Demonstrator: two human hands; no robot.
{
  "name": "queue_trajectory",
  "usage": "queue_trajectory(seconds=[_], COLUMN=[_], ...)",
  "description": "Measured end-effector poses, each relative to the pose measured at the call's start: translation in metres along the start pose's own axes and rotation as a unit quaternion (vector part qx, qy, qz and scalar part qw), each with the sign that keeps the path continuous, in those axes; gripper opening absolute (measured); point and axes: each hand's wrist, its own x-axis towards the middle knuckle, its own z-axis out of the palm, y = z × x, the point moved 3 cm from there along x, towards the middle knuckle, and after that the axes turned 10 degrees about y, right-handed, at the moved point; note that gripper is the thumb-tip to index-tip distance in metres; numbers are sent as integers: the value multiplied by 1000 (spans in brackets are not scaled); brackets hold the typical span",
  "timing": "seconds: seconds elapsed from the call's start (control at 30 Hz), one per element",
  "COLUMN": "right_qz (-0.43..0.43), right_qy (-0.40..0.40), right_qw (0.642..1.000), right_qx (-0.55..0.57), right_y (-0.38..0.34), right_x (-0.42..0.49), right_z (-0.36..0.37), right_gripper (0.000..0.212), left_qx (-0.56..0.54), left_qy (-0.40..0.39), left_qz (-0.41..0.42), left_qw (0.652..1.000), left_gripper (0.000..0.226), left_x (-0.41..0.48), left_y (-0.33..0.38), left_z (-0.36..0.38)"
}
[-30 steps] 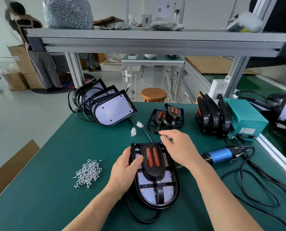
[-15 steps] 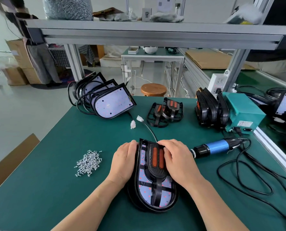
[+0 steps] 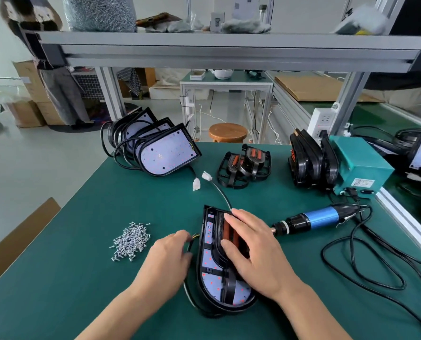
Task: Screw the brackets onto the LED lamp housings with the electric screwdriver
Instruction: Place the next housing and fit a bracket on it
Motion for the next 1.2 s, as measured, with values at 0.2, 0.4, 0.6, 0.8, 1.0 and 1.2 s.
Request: queue_trajectory(seconds=[0.2,0.4,0.6,0.8,1.0,1.2], right_qz=[-36,-44,48,368,392,442], right_qy=[-73,-72,230,233,119,-9], right_qw=[996,995,970,900,911,893], right_qx=[-27,-44,52,21,-50,-85], right_y=[-2,-4,8,77,86,97], right_x=[25,19,12,-10,-4,26], right_z=[7,10,-27,-67,-76,-81], right_gripper=[52,48,32,31,51,43], left_qx=[-115,-20,133,232,207,-19], left_qy=[43,134,126,64,88,153], left_qz=[-28,-34,-133,-147,-110,-15], left_qw=[992,990,974,959,968,988], left_gripper=[15,6,20,18,9,14], left_x=[-3,6,49,61,60,42], left_y=[9,-11,-53,-63,-57,-12], left_z=[14,-4,-33,-32,-25,0])
